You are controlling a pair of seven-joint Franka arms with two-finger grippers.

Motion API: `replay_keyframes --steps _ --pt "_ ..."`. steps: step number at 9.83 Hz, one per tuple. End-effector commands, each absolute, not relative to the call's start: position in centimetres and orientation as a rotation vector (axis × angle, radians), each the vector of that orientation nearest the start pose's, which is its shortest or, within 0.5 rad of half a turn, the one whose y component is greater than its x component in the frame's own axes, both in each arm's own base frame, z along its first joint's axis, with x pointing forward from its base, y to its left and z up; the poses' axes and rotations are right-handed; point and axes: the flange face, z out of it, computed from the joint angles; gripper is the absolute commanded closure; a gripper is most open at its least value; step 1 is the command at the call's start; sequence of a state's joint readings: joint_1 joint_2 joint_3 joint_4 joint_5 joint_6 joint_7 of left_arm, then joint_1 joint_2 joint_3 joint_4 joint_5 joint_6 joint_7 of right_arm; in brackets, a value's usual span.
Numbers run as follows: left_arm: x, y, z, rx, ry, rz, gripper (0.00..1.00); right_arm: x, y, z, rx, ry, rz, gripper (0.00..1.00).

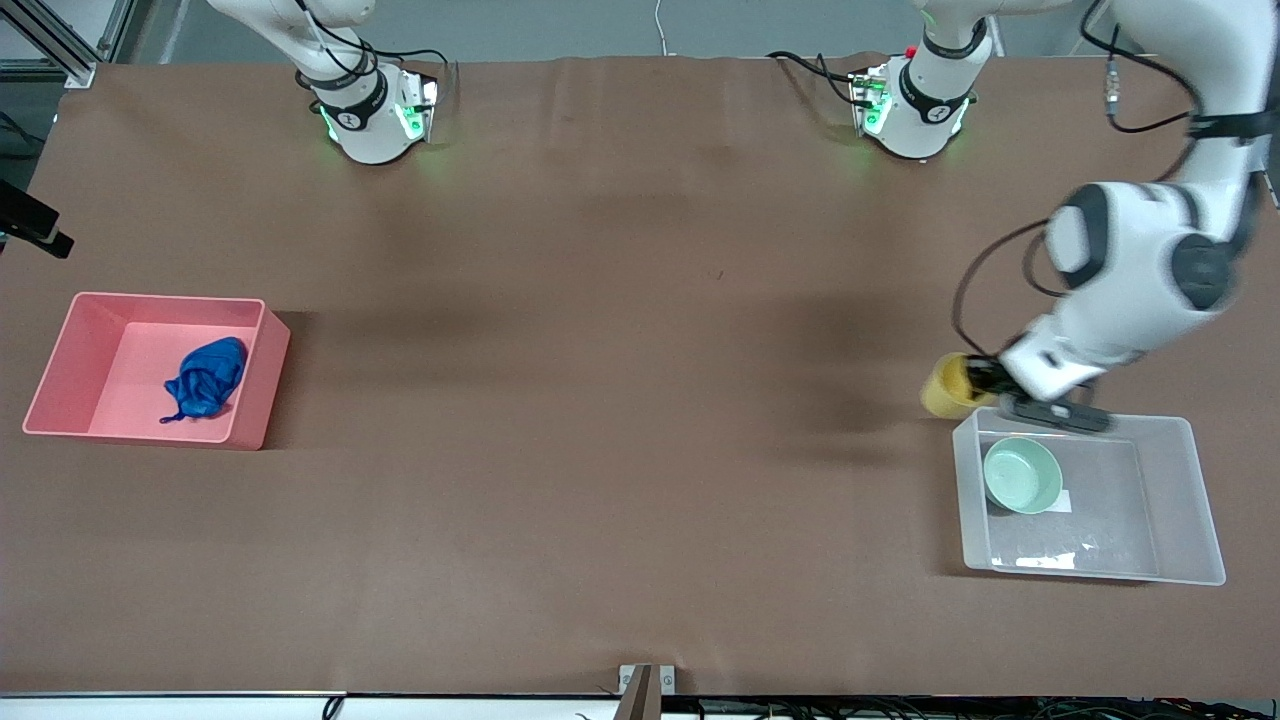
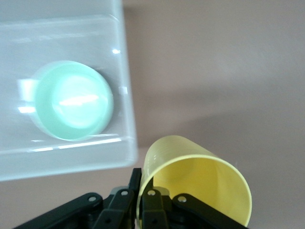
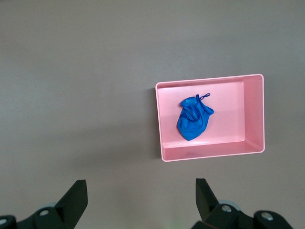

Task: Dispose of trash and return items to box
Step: 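Carry the yellow cup with the left gripper over the clear box, then lower the cup into the green bowl and open the left gripper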

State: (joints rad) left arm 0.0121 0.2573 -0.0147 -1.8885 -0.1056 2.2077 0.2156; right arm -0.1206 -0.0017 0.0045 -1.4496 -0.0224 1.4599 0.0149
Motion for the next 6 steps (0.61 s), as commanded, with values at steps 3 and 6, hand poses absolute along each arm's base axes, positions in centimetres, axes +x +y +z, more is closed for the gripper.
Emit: replay_keyframes --steps 3,6 --pt "68.5 8.9 31.3 -3.174 0.245 -0.058 1.00 53.7 -7.4 67.5 -3.162 0.217 -0.009 0.00" --pt "68.2 10.1 24.8 -3.222 0.195 0.048 0.99 53.7 -7.6 67.5 -3.156 0.220 -0.017 0.00"
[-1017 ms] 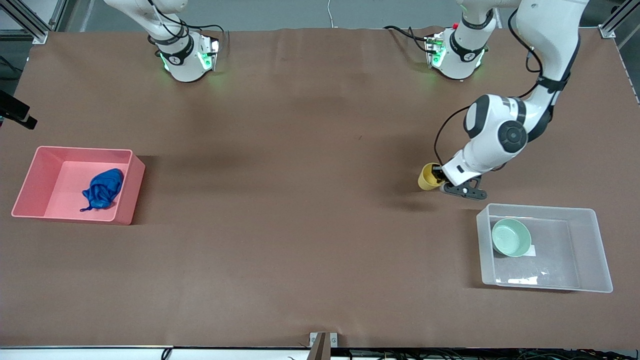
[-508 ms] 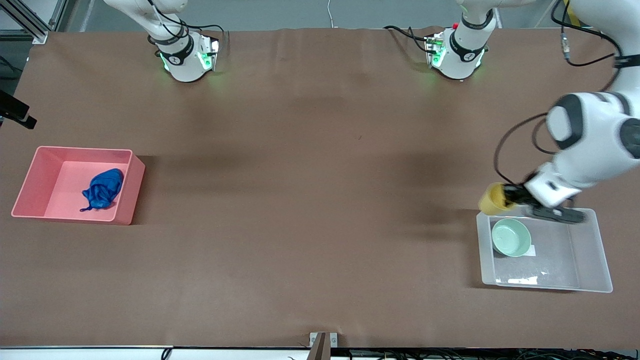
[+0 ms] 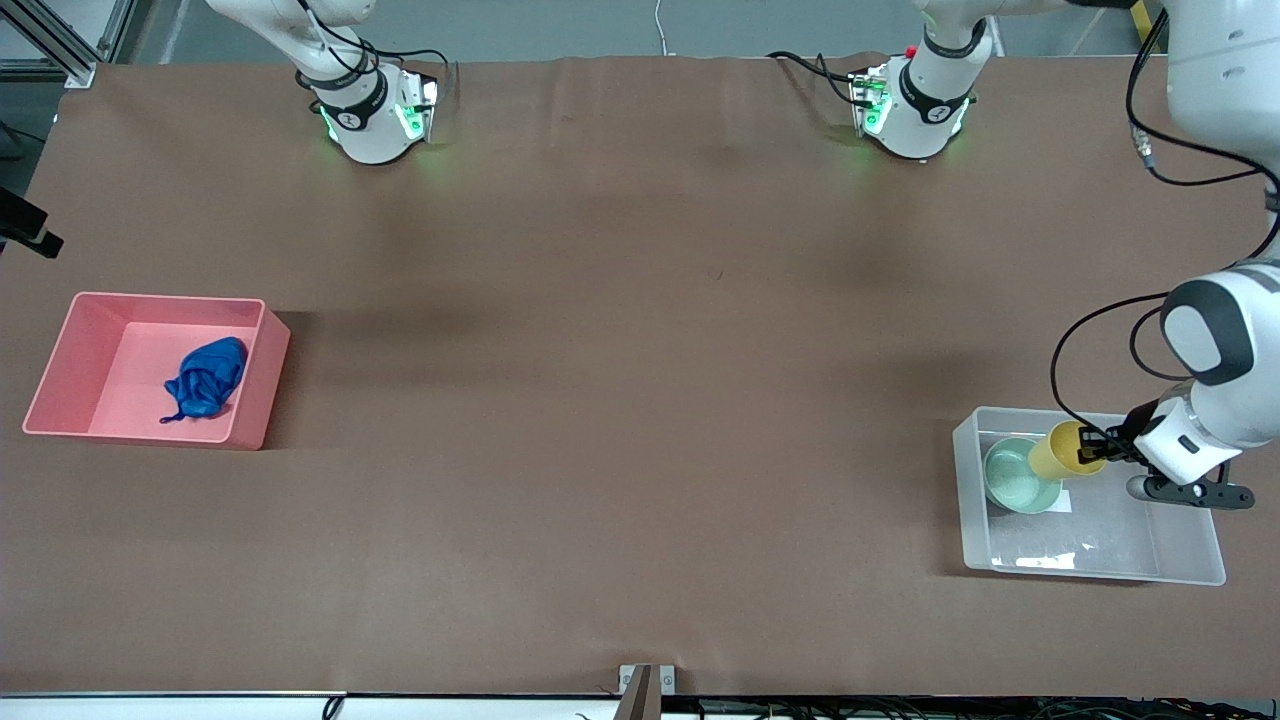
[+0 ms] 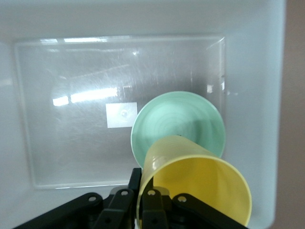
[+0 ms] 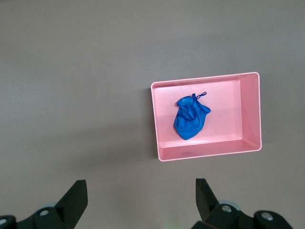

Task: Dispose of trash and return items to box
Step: 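Lower the cup into the green bowl and open the left gripper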

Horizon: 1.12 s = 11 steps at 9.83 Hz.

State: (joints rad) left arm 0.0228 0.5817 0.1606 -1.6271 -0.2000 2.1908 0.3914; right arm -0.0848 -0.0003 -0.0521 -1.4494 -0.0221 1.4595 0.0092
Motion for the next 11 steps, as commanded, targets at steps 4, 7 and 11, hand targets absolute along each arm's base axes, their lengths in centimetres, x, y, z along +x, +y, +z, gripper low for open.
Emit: replay_keyframes --steps 4,7,11 --pt "68.3 9.9 22.6 -3.208 0.175 0.062 0.11 53.7 -7.6 67.4 -3.156 0.220 -0.015 0.00" --pt "68.8 11.0 33.1 -3.192 0.179 -0.147 0.00 53.8 -7.7 66.8 -3.155 0.222 -0.003 0.00" --pt "61.9 9.0 48.6 -3.226 0.188 -0.150 0.00 53.8 -8.0 66.8 -3.154 0.226 -0.003 0.00"
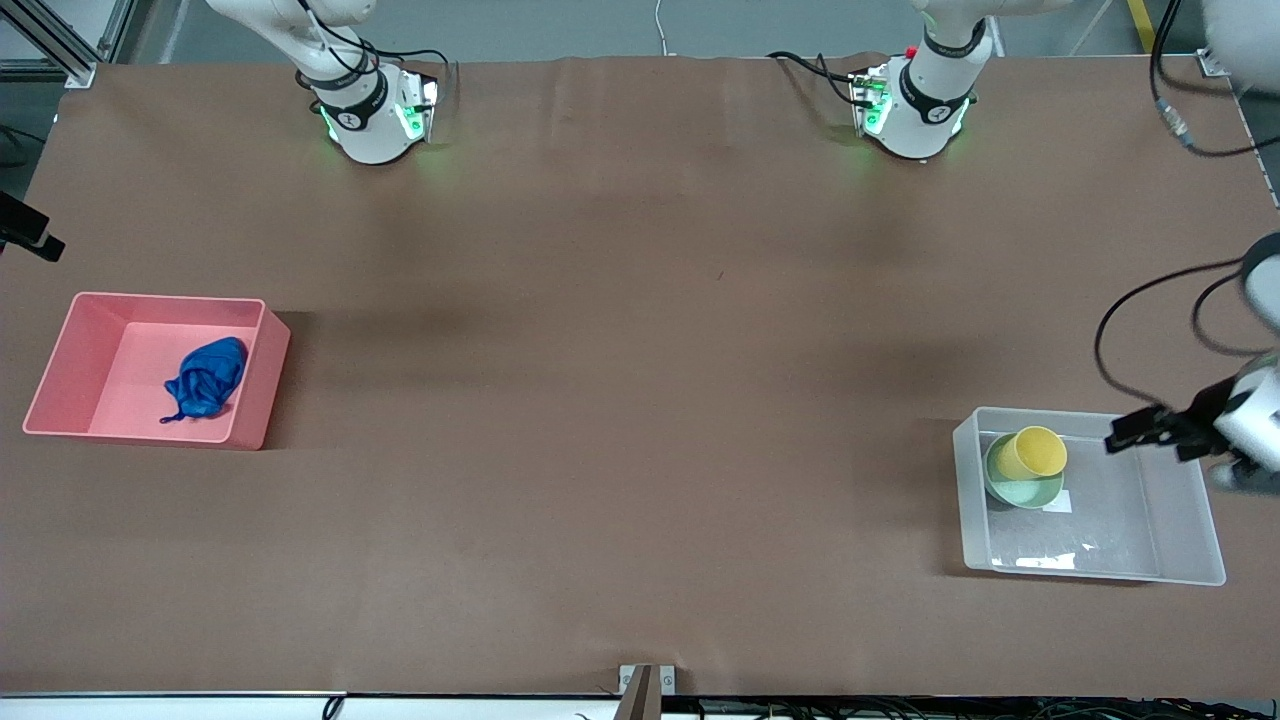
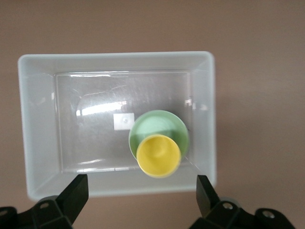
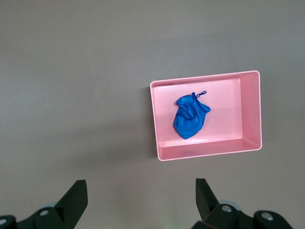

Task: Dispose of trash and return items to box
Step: 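Lower the cup into the green bowl and open the left gripper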

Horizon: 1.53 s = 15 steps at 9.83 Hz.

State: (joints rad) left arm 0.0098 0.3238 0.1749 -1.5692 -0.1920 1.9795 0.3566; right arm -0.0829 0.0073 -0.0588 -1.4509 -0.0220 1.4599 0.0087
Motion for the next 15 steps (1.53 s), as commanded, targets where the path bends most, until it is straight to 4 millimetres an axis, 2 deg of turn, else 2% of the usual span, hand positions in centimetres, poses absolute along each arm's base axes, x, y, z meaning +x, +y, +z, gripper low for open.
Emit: replay_keyframes --steps 1,2,3,4,5,7,8,9,10,11,15 --pt "58.9 7.5 50.6 -3.184 0.227 -0.119 0.00 53.8 -8.0 66.8 -3.154 0.226 -0.003 0.00" --pt "55.6 6.0 52.1 -3.150 0.188 -0.115 0.00 53.8 -8.0 66.8 -3.154 0.226 -0.003 0.00" --pt "53.3 4.2 53.5 -3.155 0.124 -0.139 0.00 53.8 -8.0 66.8 -3.154 0.226 -0.003 0.00" --pt "51.6 2.5 55.0 -3.154 0.079 -0.176 0.00 53.8 -8.0 66.8 -3.154 0.226 -0.003 0.00" --pt "50.5 1.9 56.0 -3.158 0.022 -0.188 0.00 53.8 -8.0 66.7 -3.154 0.226 0.000 0.00" --pt "50.7 0.6 57.3 -3.159 0.075 -0.183 0.00 53.8 -8.0 66.7 -3.153 0.226 0.002 0.00" --pt "52.0 0.5 58.8 -3.156 0.069 -0.205 0.00 53.8 -8.0 66.7 -3.153 0.226 0.002 0.00" --pt "53.3 0.4 60.2 -3.158 0.068 -0.149 0.00 53.8 -8.0 66.7 -3.153 0.226 0.002 0.00" --pt "55.0 -0.2 60.9 -3.158 0.080 -0.055 0.00 53.8 -8.0 66.7 -3.153 0.226 0.002 0.00" --pt "55.6 -0.3 61.4 -3.159 0.081 -0.020 0.00 53.8 -7.9 66.7 -3.154 0.224 0.002 0.00" --pt "54.7 -0.2 61.6 -3.160 0.062 -0.008 0.00 53.8 -7.9 66.7 -3.154 0.224 0.002 0.00"
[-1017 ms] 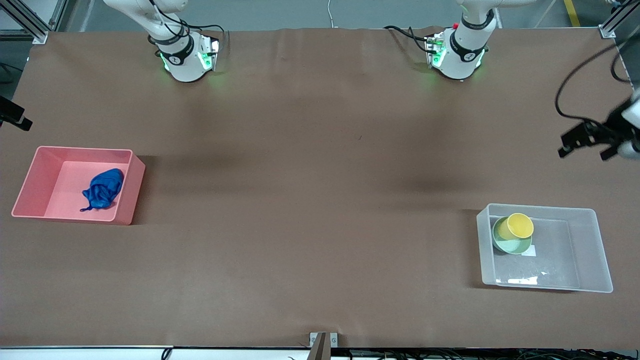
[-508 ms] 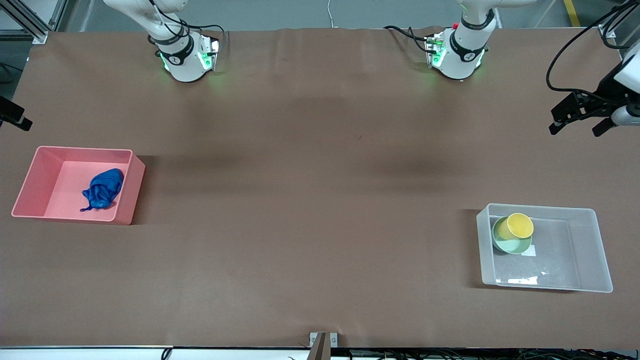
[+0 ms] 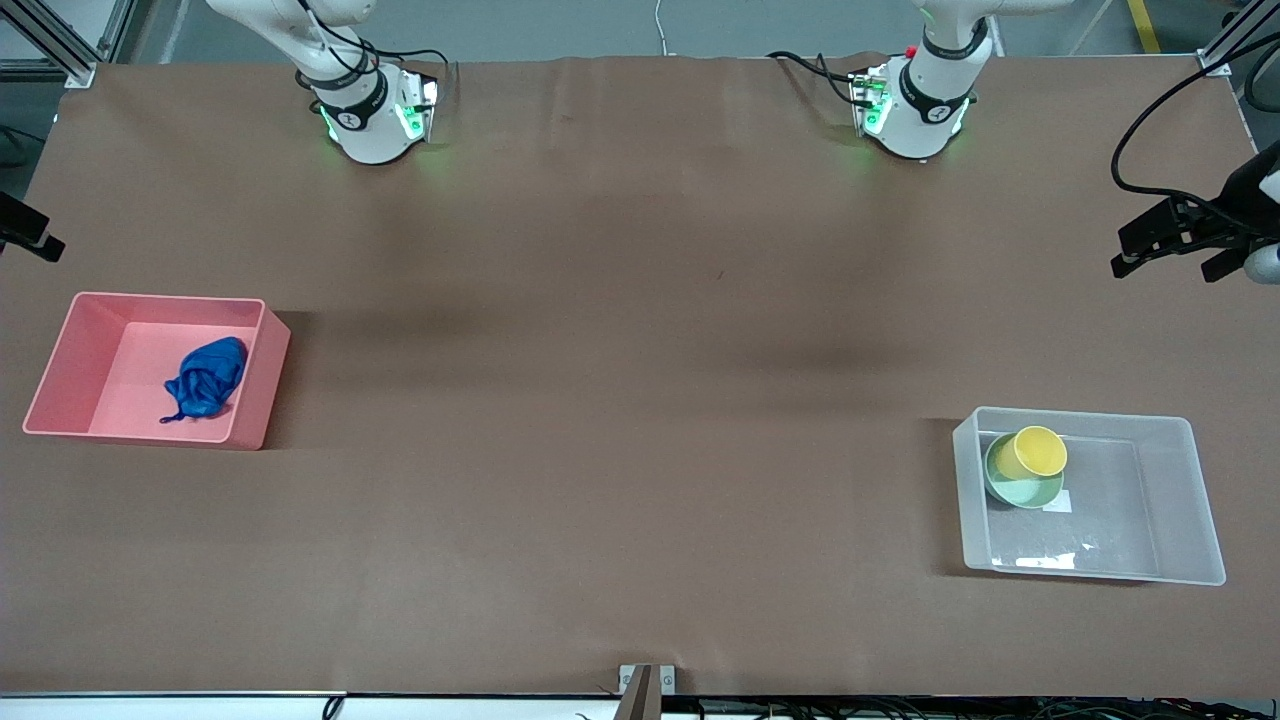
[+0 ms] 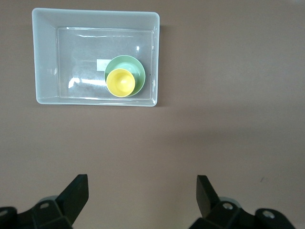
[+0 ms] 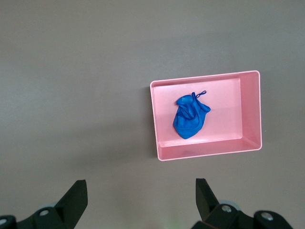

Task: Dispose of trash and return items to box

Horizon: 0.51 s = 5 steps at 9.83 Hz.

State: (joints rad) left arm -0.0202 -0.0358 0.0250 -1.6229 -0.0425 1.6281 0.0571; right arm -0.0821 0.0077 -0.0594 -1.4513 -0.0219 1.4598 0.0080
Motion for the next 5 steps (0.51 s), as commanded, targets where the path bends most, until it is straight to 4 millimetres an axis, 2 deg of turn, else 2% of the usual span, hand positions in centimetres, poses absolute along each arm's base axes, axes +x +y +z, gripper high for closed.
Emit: replay_keyframes --steps 1,3,4,5 --pt "54.5 -0.2 61.7 -3.157 0.045 -0.012 0.00 53.8 -7.9 66.7 -3.154 0.224 0.002 0.00" --pt "54.4 -0.4 61.6 -3.154 0.050 -0.003 0.00 53.8 -7.9 66.7 -3.154 0.224 0.002 0.00" --pt "54.2 -1.6 61.8 -3.115 0.091 0.002 0.00 53.8 -7.9 66.7 -3.154 0.224 0.002 0.00" --pt "54.0 -1.8 62.0 -3.110 0.077 0.004 0.00 53.8 -7.9 66.7 -3.154 0.224 0.002 0.00"
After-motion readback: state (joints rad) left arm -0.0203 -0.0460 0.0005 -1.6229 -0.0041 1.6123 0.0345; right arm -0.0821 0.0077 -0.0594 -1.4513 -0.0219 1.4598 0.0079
